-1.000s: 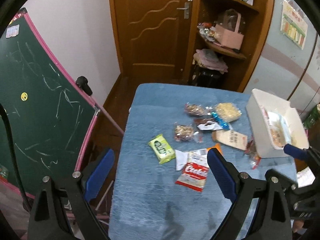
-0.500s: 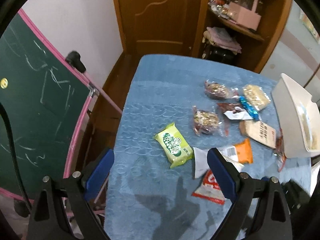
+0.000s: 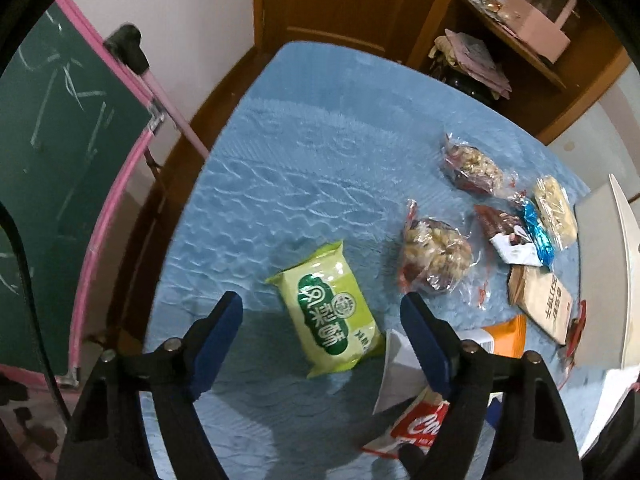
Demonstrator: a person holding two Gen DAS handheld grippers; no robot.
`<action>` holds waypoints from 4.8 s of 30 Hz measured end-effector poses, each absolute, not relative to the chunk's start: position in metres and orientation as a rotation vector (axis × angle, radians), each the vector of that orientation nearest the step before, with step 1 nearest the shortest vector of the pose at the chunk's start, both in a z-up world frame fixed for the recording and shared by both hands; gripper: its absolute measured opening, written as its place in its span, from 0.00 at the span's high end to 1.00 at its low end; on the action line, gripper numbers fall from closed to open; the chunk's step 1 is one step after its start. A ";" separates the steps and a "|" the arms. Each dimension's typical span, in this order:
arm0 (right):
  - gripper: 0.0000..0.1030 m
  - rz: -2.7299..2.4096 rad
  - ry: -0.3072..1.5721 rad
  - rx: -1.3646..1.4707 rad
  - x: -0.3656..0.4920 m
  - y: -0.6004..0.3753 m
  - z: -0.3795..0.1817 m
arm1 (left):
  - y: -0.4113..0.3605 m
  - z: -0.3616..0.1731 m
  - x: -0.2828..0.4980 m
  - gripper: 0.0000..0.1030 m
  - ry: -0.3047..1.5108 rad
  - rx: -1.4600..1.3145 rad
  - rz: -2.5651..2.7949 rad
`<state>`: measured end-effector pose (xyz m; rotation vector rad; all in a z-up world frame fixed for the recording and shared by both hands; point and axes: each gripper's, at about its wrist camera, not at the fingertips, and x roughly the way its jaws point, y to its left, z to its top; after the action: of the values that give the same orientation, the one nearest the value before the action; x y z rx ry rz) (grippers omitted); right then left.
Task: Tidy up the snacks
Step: 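Grasp the green pastry packet with the left tool while the right tool grasps the Cookies packet, then carry both packets over the white box and lower them inside, then open both tools and withdraw them from the box toward the table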
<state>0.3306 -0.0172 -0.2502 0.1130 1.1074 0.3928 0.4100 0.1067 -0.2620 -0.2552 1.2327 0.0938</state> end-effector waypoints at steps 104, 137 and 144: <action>0.50 -0.215 0.830 0.320 0.292 -0.398 -0.102 | -0.271 -0.101 0.350 0.16 0.873 0.133 -0.394; 0.40 0.033 0.638 -0.026 0.213 -0.223 -0.035 | -0.039 -0.022 0.236 0.16 0.745 0.016 -0.254; 0.40 0.164 0.678 -0.091 0.230 -0.175 -0.045 | 0.028 -0.027 0.252 0.16 0.767 0.049 -0.121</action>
<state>0.2299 -0.1745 -0.0452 -0.0908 0.6777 0.1635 0.2516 0.0281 -0.0266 0.0490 0.7671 -0.1208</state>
